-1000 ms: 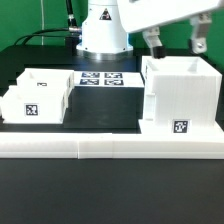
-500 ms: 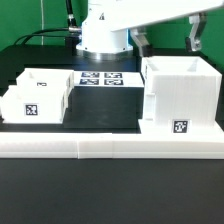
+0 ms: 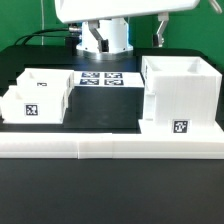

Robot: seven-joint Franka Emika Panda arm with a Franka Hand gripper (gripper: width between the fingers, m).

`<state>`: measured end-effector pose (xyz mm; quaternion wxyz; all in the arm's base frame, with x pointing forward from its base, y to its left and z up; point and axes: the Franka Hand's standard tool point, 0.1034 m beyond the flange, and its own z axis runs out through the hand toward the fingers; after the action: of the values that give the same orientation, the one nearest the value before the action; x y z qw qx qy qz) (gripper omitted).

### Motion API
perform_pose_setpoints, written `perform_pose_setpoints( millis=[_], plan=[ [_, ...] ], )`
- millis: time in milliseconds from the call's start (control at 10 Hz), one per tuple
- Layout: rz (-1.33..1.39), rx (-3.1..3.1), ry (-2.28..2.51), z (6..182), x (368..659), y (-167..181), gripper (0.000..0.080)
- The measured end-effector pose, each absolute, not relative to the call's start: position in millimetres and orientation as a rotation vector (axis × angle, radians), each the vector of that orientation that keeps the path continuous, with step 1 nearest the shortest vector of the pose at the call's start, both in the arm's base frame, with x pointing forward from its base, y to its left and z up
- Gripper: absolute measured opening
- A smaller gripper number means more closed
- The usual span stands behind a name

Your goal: Assemble drawer

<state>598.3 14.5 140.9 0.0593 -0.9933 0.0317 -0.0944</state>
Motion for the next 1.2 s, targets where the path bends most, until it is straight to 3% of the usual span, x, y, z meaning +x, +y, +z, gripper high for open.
perform_pose_setpoints(
  millis=[300, 800, 1200],
  plan=[
    [-0.273, -3.042, -0.177, 134.9, 590, -2, 0.0649],
    [-0.219, -3.107, -0.068, 98.2, 535, -79, 0.0649],
    [-0.216, -3.105, -0.059, 98.5, 536, -77, 0.0649]
  ],
)
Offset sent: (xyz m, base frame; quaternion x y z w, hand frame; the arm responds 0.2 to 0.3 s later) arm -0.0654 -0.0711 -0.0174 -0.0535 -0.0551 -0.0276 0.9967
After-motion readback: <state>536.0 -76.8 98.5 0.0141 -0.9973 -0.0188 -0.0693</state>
